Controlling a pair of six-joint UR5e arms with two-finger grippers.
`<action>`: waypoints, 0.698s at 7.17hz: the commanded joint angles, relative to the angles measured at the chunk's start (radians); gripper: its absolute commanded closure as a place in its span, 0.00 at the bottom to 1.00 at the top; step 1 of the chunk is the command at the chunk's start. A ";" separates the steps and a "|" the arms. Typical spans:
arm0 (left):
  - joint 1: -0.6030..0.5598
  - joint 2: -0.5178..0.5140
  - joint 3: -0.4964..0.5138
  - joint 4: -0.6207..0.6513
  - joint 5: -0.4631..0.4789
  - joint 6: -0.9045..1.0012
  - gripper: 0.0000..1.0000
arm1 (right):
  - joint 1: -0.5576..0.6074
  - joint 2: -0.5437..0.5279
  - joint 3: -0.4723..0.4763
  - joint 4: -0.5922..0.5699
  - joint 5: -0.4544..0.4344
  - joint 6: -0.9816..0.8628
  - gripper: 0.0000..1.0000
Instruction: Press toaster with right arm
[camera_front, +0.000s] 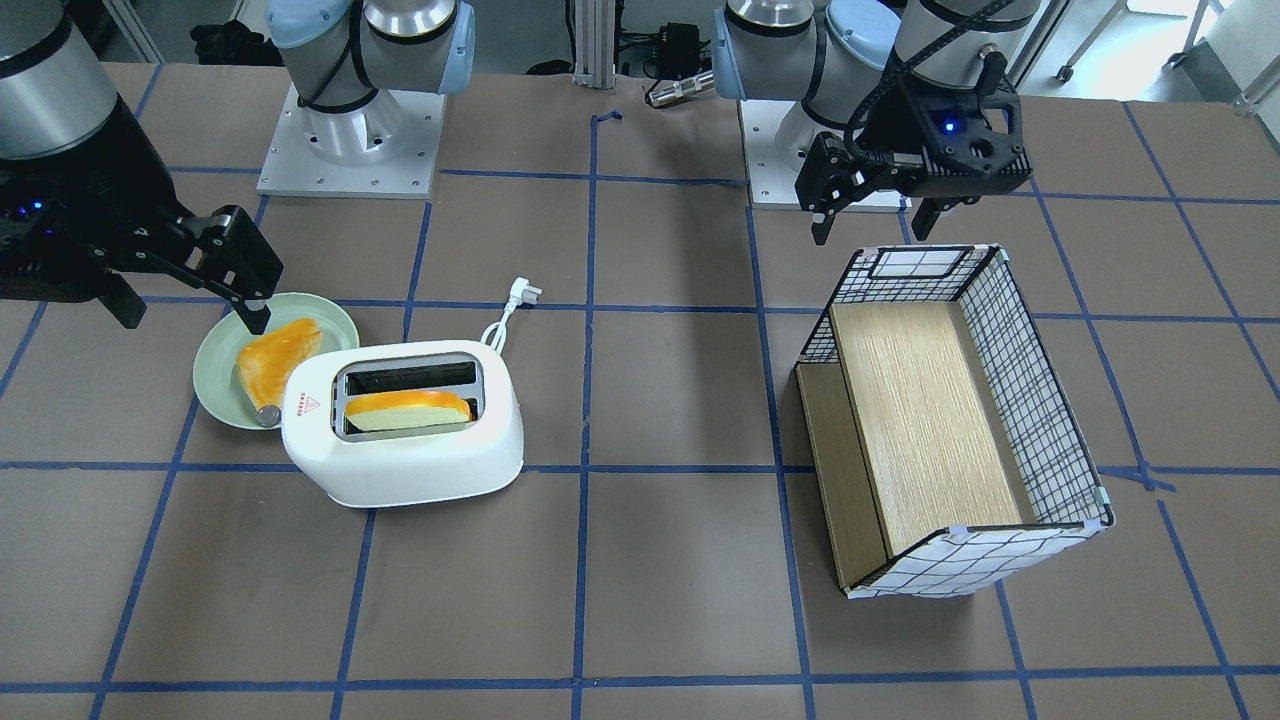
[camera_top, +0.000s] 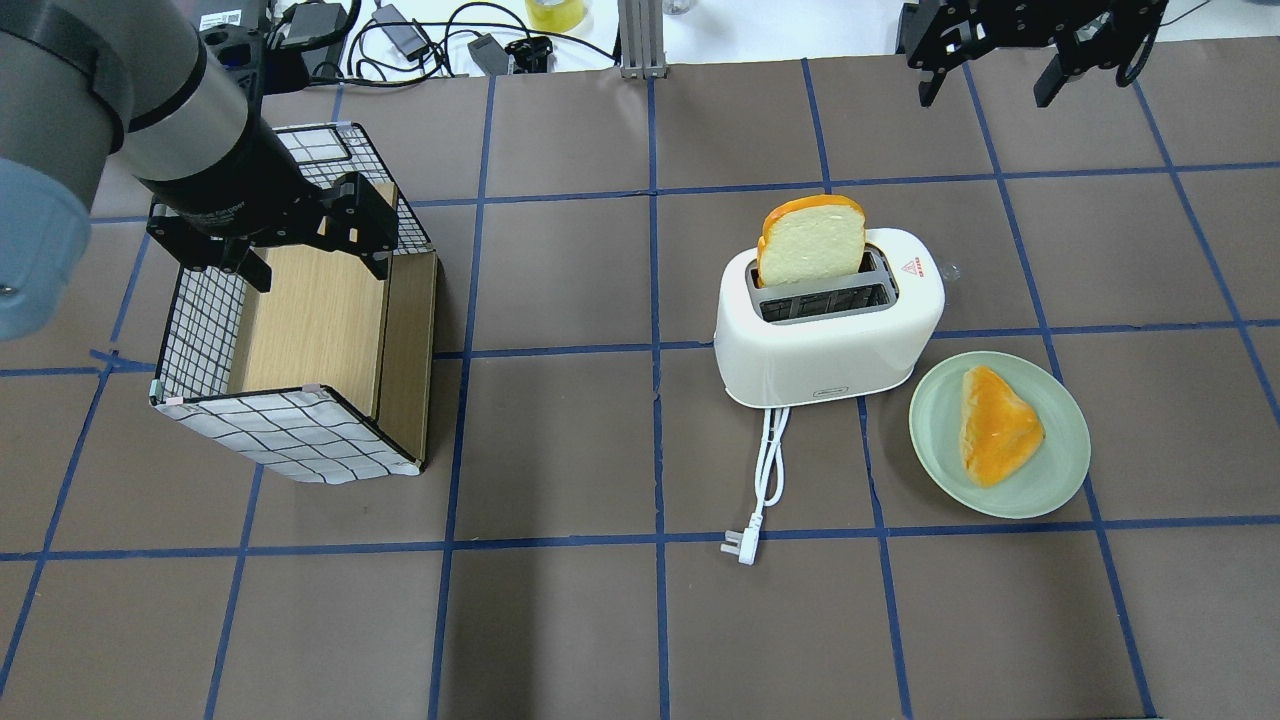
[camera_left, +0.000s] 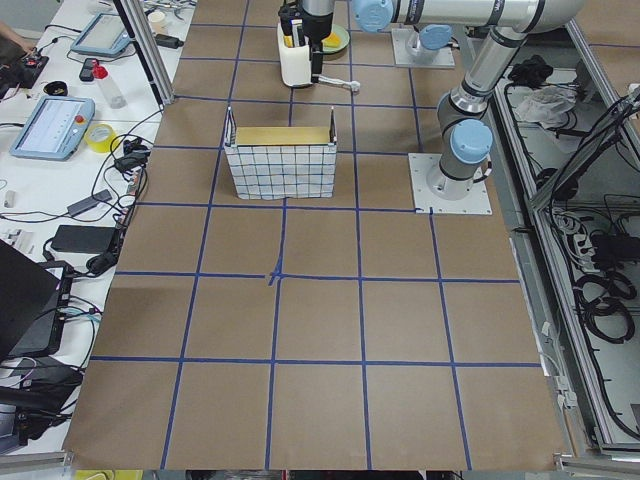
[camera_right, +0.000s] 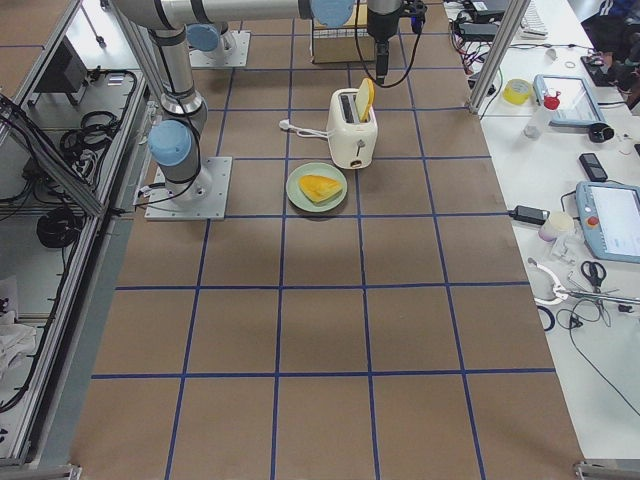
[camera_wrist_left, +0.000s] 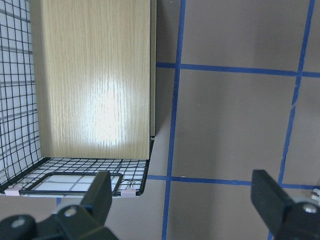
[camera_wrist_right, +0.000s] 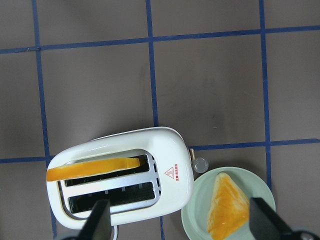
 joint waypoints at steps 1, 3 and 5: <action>0.000 0.000 0.000 0.000 0.001 0.000 0.00 | -0.001 0.001 -0.001 0.000 -0.003 0.000 0.04; 0.000 0.000 0.000 0.000 0.001 0.000 0.00 | -0.001 0.001 -0.001 0.000 -0.003 0.000 0.04; 0.000 0.000 0.000 0.000 0.001 0.000 0.00 | -0.001 0.001 -0.001 0.000 -0.003 0.000 0.05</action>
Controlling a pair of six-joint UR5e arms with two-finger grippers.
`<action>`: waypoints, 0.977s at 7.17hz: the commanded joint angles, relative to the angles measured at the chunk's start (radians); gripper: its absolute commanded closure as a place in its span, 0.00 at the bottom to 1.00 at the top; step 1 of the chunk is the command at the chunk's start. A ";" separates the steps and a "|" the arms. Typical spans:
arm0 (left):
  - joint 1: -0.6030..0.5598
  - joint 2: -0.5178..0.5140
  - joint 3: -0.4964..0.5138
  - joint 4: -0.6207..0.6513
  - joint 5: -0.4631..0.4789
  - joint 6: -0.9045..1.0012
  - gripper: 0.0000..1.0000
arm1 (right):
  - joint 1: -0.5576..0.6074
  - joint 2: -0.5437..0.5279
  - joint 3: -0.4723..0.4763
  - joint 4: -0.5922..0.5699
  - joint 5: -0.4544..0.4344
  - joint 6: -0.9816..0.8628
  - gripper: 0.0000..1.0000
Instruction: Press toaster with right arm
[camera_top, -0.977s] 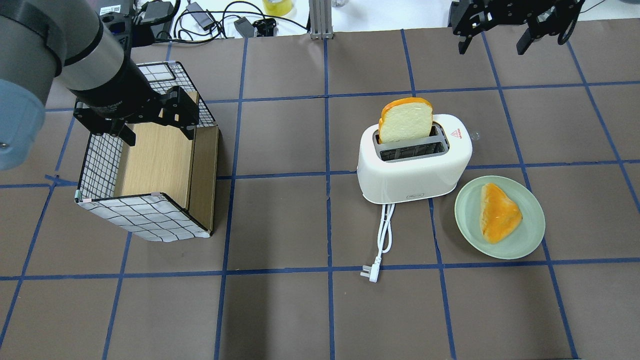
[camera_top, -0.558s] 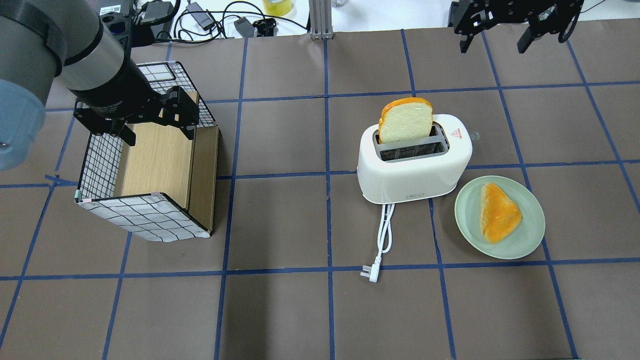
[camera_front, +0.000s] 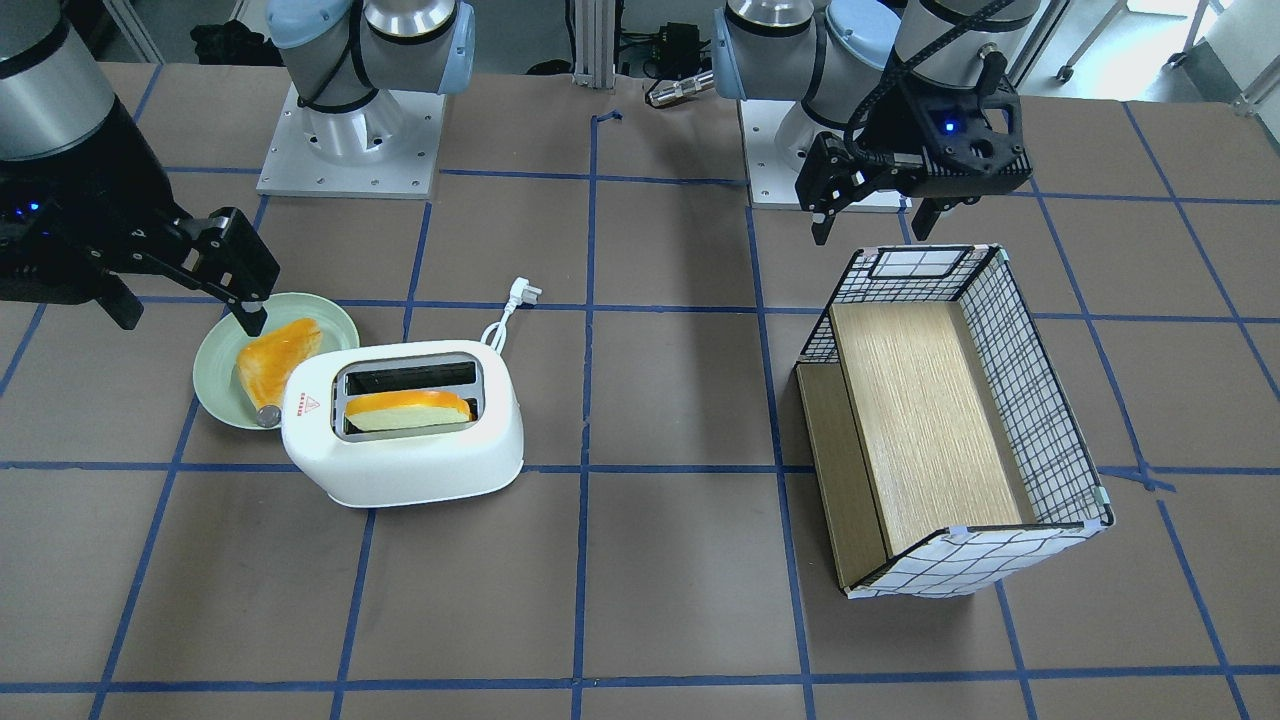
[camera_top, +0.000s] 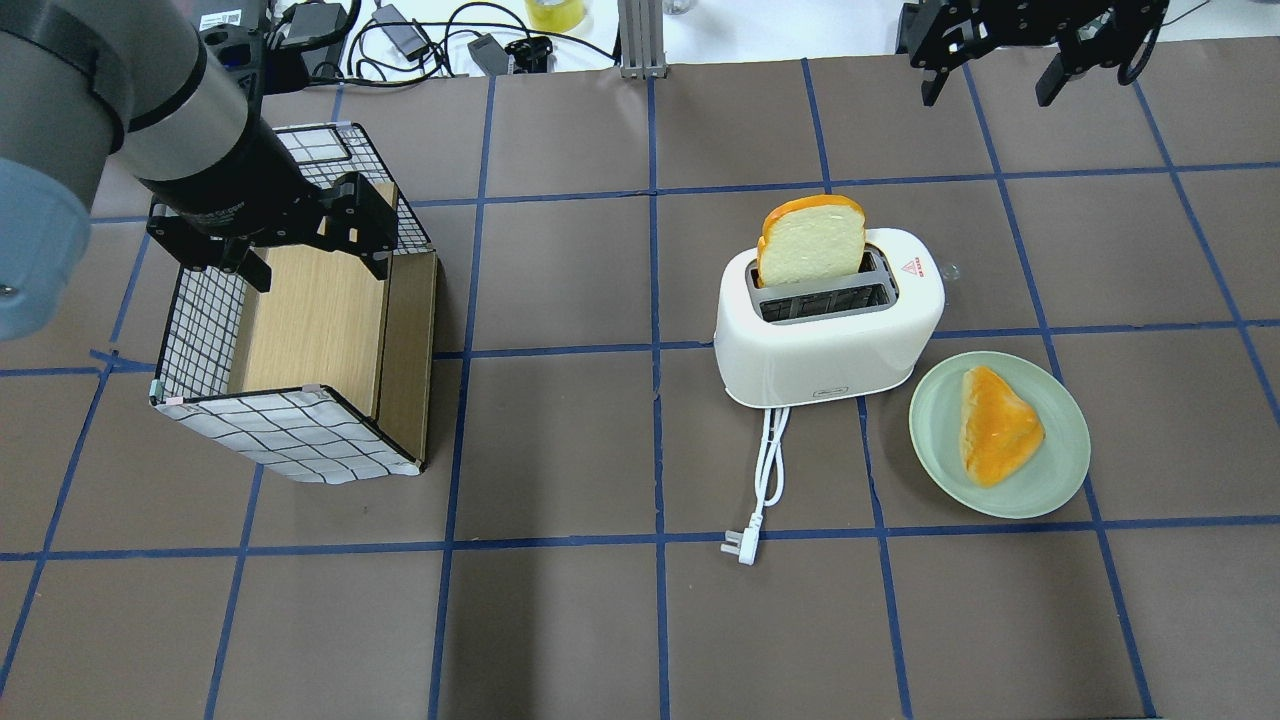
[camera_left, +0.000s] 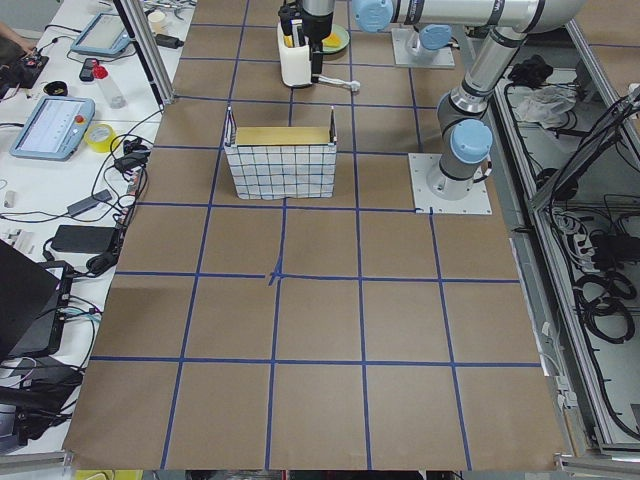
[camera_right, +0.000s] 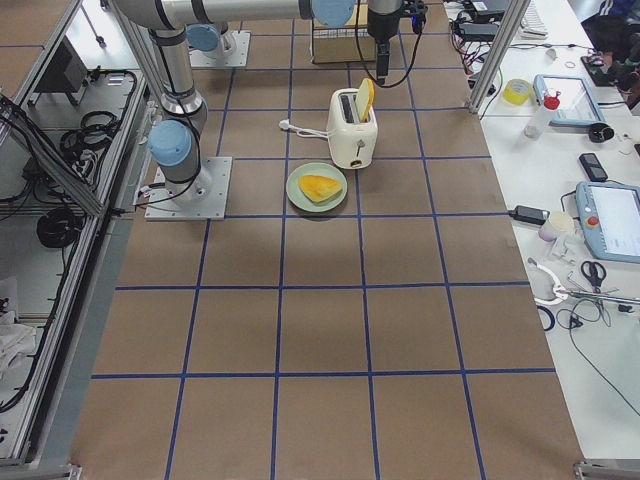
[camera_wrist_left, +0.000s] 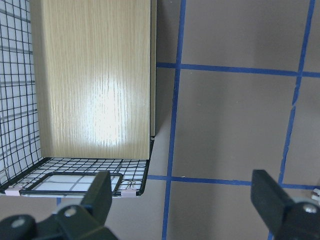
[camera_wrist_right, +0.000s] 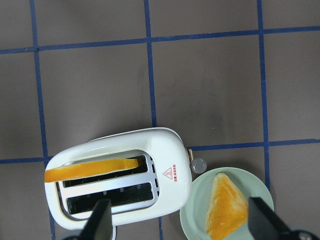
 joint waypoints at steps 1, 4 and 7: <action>0.000 0.000 0.000 0.000 0.000 0.000 0.00 | 0.000 -0.002 -0.002 0.000 0.000 0.000 0.18; 0.000 0.000 0.000 0.000 0.000 0.000 0.00 | 0.000 -0.008 -0.008 0.003 -0.005 0.000 1.00; 0.000 0.000 0.000 0.000 0.000 0.000 0.00 | 0.000 -0.008 -0.008 0.008 -0.005 0.000 1.00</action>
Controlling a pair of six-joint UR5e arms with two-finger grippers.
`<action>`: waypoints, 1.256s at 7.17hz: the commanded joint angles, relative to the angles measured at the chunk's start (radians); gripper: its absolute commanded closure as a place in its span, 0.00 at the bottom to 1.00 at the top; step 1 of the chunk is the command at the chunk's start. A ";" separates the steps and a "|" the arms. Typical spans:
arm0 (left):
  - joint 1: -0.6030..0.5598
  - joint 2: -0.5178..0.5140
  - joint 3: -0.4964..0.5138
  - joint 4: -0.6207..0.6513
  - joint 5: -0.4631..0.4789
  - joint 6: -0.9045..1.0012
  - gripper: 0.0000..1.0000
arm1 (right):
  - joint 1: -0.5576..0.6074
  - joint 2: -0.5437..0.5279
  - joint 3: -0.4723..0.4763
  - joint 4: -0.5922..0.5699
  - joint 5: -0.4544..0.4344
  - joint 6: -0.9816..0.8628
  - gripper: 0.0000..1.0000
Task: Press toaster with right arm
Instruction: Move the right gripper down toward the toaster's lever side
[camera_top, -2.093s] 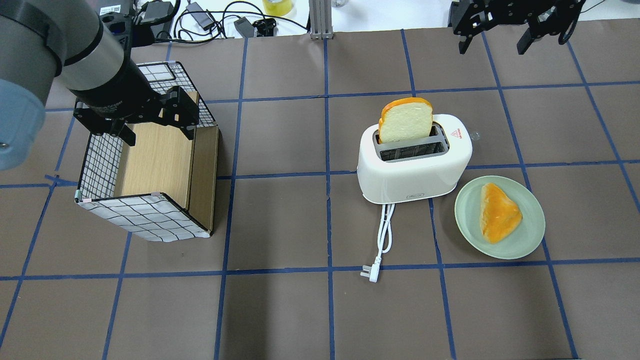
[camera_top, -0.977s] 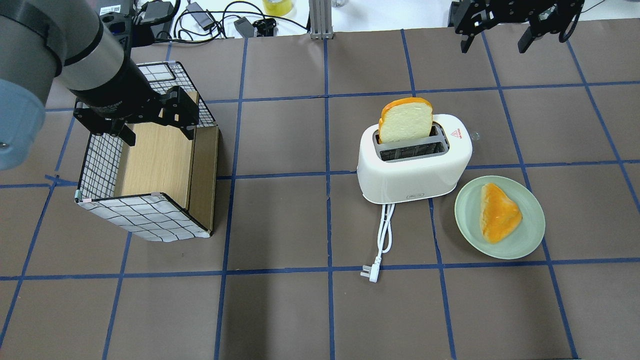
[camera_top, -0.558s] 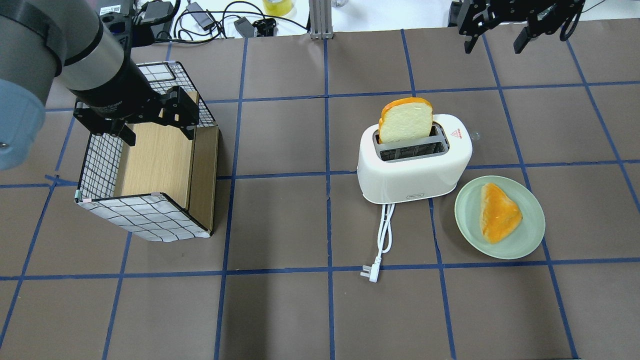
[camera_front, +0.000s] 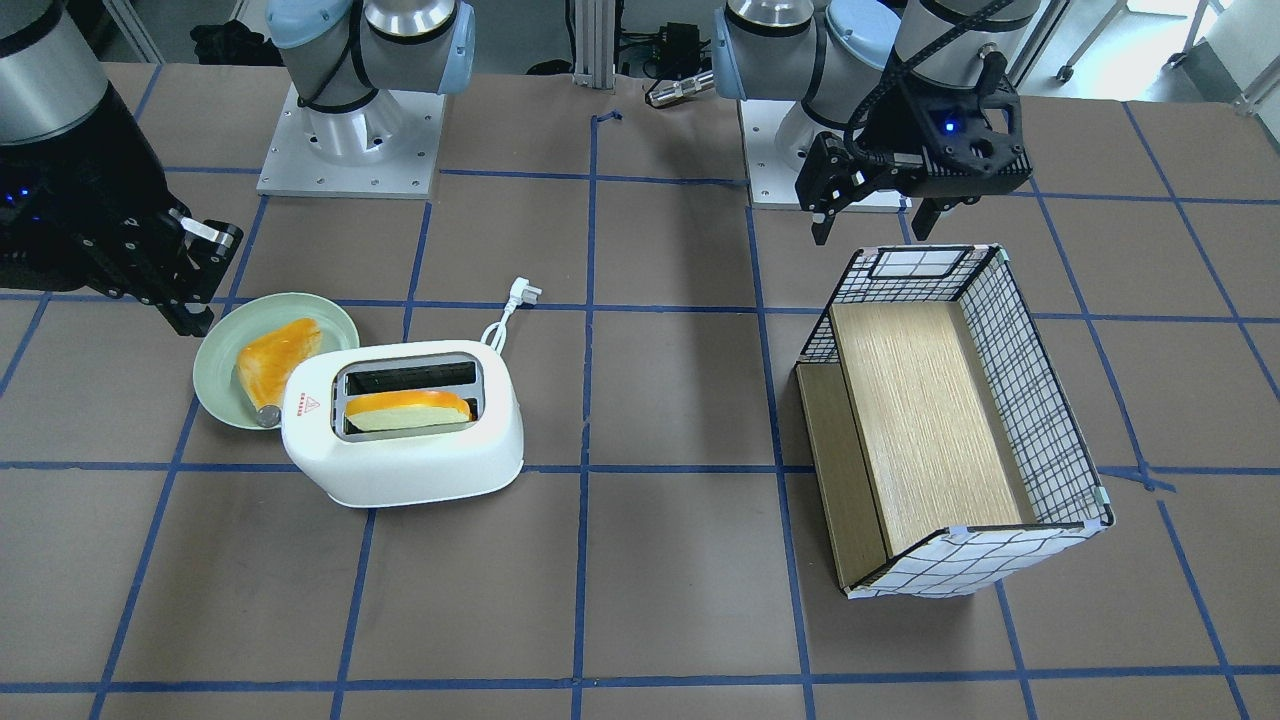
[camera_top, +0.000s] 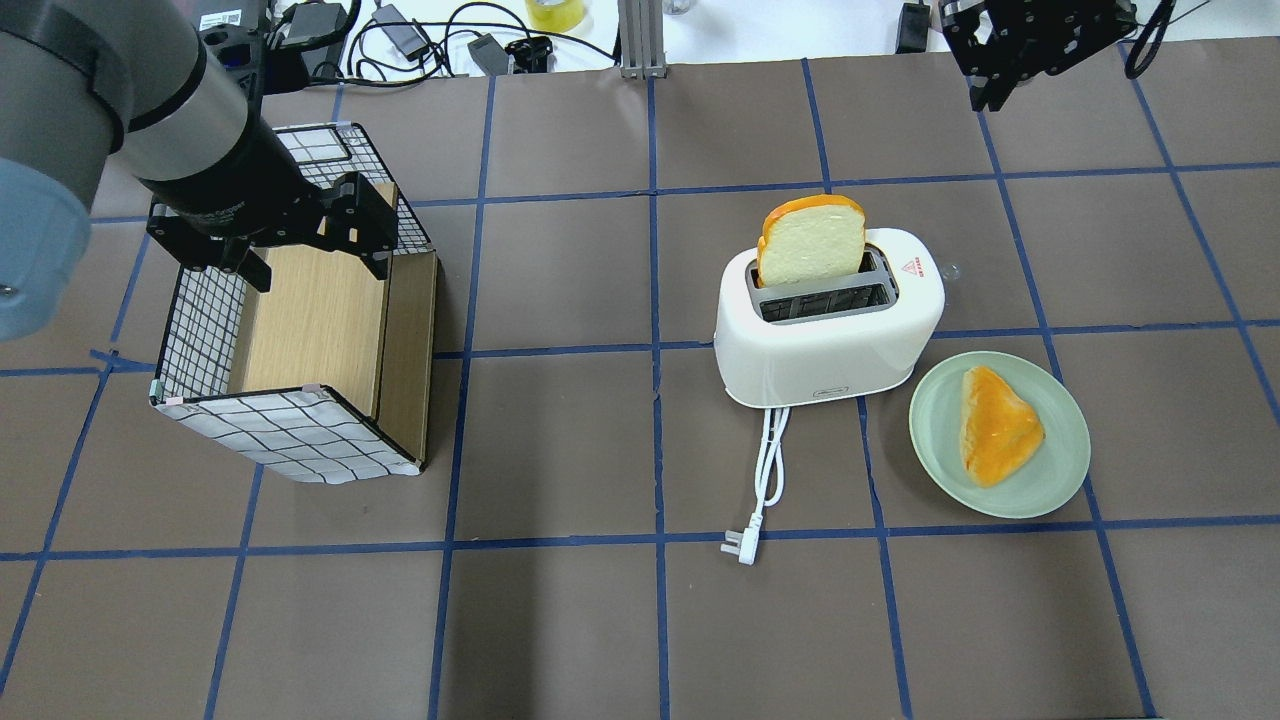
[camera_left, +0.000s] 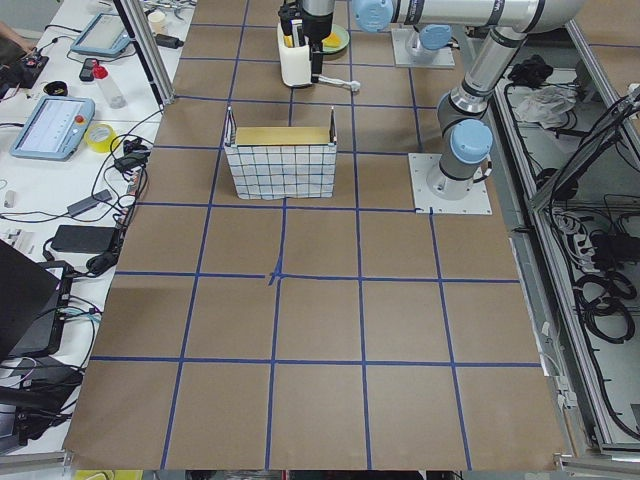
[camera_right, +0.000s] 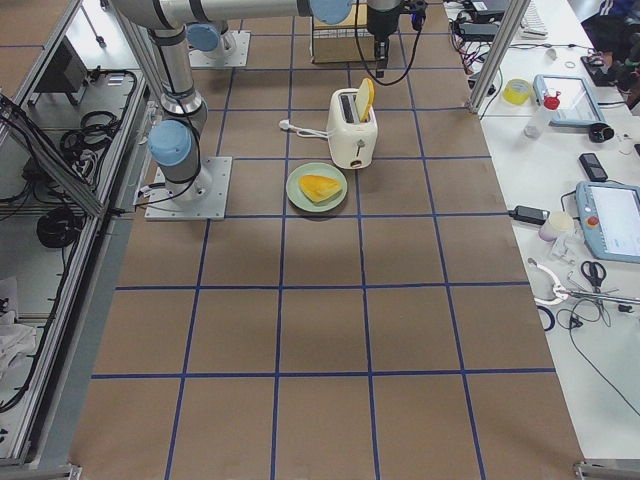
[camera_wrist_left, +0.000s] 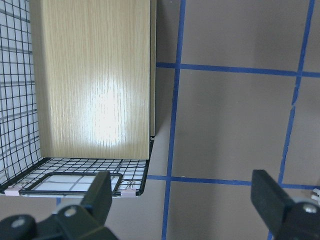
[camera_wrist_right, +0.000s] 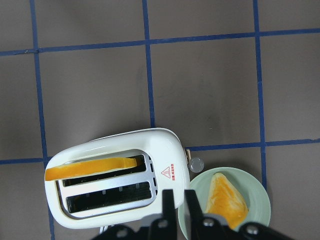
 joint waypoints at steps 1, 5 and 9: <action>0.000 0.000 0.000 0.000 0.000 0.000 0.00 | 0.000 0.000 0.000 0.002 0.001 0.000 1.00; 0.000 0.000 0.000 0.000 0.000 0.000 0.00 | -0.120 0.009 0.014 0.040 0.056 -0.125 1.00; 0.000 0.000 0.000 -0.001 0.000 0.000 0.00 | -0.271 0.035 0.125 0.050 0.240 -0.343 1.00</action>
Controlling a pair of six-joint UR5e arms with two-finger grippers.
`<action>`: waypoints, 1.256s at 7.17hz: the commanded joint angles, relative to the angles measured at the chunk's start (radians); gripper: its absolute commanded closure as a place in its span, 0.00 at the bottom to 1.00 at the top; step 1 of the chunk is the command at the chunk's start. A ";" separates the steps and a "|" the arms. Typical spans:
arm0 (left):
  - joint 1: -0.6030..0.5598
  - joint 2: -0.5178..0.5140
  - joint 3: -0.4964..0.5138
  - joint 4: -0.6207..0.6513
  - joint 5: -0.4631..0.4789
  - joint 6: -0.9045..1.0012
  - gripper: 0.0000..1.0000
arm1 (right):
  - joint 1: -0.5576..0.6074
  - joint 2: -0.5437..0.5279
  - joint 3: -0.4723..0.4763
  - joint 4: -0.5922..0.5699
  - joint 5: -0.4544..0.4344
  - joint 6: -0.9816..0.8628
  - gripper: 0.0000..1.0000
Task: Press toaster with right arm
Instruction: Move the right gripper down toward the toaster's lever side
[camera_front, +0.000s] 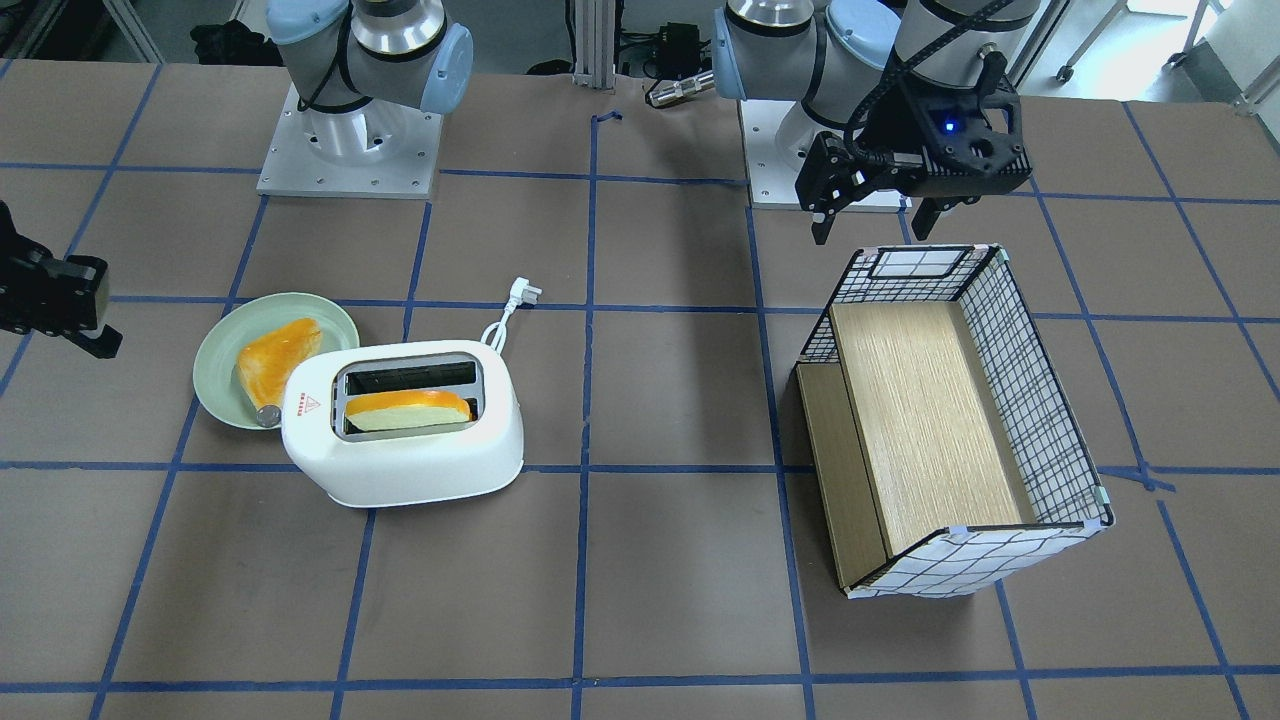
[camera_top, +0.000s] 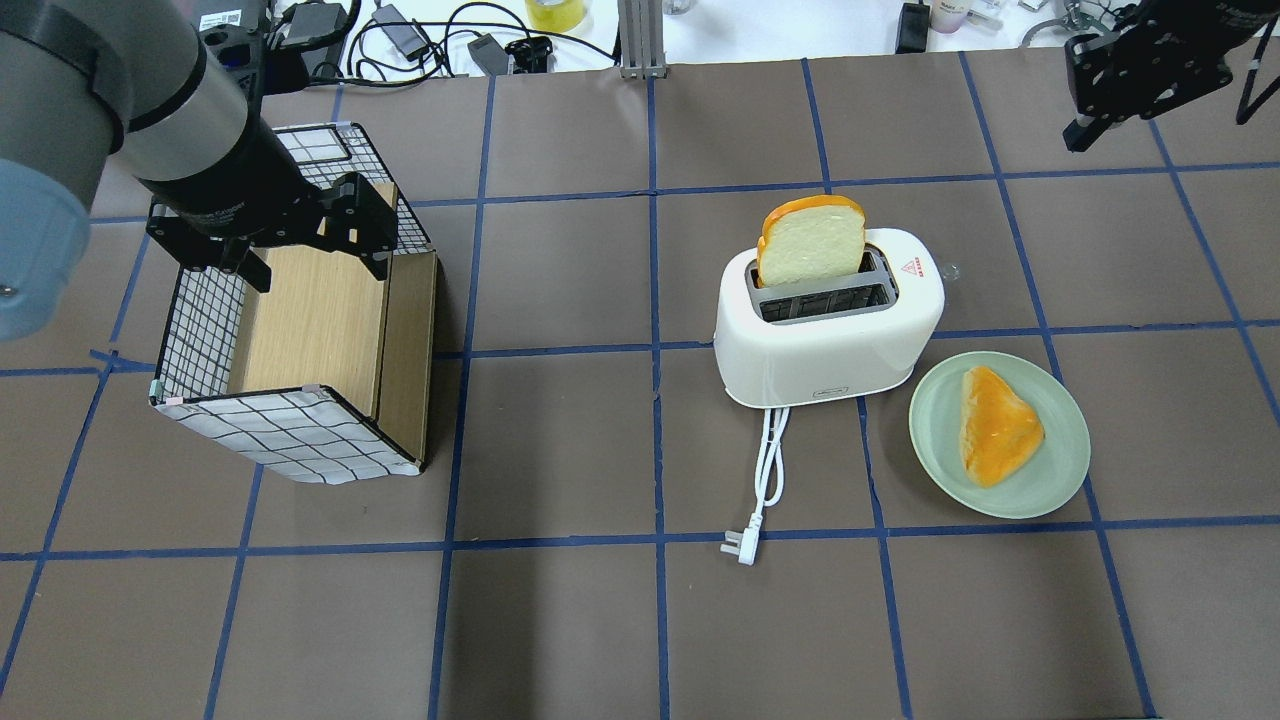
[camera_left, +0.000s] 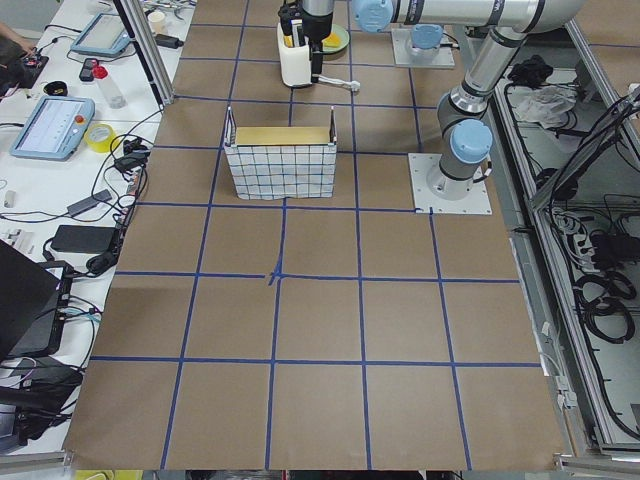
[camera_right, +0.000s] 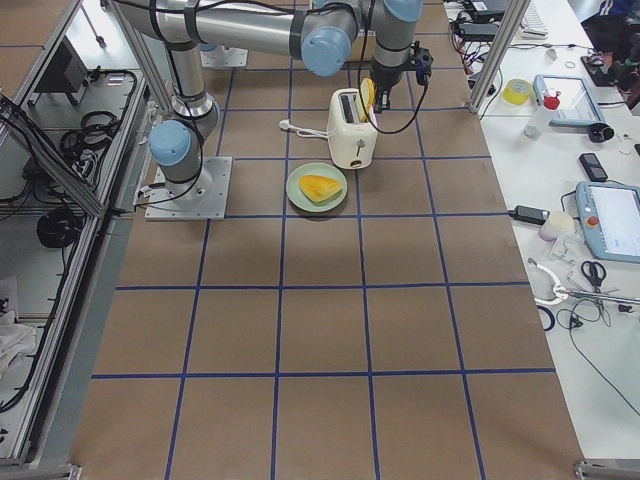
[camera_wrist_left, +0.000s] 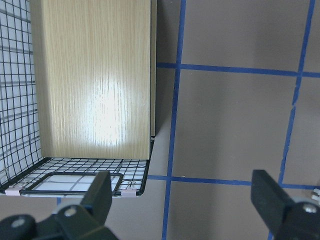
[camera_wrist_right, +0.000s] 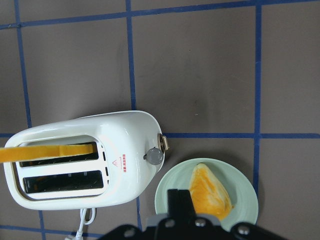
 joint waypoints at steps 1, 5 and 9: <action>0.000 0.000 0.000 0.001 0.000 0.000 0.00 | -0.044 0.016 0.095 -0.044 0.107 -0.062 1.00; 0.000 0.000 0.000 0.001 0.000 0.000 0.00 | -0.079 0.098 0.197 -0.120 0.246 -0.078 1.00; 0.000 0.000 0.000 0.001 0.000 0.000 0.00 | -0.078 0.112 0.261 -0.122 0.318 -0.120 1.00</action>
